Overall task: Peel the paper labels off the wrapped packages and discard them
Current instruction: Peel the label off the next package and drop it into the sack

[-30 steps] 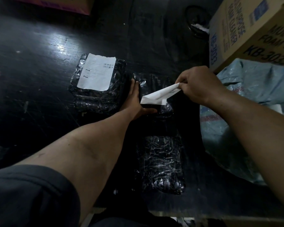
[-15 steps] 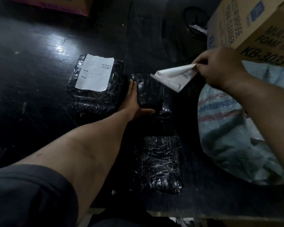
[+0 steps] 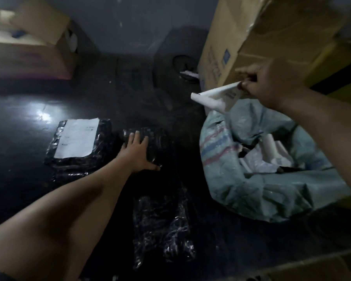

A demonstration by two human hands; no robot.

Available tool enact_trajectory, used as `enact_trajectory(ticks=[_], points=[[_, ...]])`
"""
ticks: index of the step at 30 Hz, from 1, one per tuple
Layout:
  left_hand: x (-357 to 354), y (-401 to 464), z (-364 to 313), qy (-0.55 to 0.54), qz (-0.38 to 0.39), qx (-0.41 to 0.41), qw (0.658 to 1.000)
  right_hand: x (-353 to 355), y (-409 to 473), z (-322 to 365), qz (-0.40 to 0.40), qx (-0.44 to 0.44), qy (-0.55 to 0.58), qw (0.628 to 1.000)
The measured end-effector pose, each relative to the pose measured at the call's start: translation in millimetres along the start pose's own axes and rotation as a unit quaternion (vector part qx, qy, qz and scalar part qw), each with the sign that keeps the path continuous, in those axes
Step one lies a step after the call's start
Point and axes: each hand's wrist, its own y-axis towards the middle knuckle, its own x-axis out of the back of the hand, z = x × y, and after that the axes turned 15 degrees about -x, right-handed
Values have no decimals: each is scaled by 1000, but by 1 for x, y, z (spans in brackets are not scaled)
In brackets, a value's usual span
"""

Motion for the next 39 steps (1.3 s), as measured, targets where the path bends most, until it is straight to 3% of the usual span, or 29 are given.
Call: enact_trajectory(ticks=[2, 6, 12, 16, 23, 39], points=[[13, 5, -29, 12, -18, -47, 999, 21, -1, -24, -7, -18, -36, 999], [27, 20, -112, -46, -144, -97, 984, 57, -13, -67, -13, -41, -109, 993], [14, 39, -237, -147, -185, -128, 963, 91, -40, -123, -24, -74, -107, 991], [-12, 45, -289, -117, -172, -96, 973, 96, -56, -155, -31, -86, -137, 986], [-21, 46, -297, -6, -199, -90, 976, 94, -71, -189, 0, -112, -88, 990], [-25, 50, -294, 27, -193, -82, 977, 65, -56, -199, 29, -95, -123, 987]])
